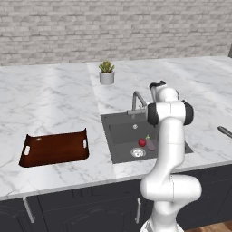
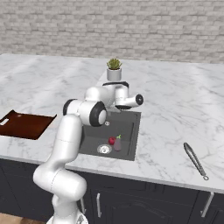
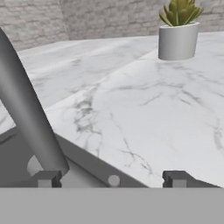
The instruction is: Pick up all produce items and place them in the sink. Turn on the sink faucet to wash them. Then turn the sink off and put them in the tray.
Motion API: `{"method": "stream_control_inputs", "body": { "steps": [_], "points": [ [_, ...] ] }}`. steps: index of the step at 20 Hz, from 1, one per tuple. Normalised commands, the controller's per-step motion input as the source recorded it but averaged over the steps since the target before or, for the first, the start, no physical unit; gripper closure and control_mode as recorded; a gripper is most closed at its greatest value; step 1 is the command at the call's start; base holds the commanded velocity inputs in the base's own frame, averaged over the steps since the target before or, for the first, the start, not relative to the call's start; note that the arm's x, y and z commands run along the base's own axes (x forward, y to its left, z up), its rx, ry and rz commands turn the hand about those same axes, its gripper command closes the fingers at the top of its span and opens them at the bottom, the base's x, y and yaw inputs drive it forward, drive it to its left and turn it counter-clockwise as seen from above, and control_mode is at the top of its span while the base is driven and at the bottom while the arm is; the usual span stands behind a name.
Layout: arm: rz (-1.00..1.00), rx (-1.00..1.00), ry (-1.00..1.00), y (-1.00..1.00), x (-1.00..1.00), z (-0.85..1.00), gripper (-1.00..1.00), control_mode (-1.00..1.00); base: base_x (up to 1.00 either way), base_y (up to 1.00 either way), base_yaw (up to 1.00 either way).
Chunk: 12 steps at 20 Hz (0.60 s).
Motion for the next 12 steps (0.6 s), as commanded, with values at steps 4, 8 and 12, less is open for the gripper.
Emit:
{"method": "stream_control_inputs", "body": {
  "steps": [4, 8, 12],
  "points": [
    [0.01, 0.0, 0.0, 0.04, 0.09, -0.16, 1.0, -1.0, 0.0, 0.0, 0.0],
    [0.01, 0.0, 0.0, 0.01, 0.07, -0.08, 1.0, -1.0, 0.0, 0.0, 0.0],
    [0.0, 0.0, 0.0, 0.0, 0.02, -0.01, 1.0, -1.0, 0.0, 0.0, 0.0]
  ]
}}
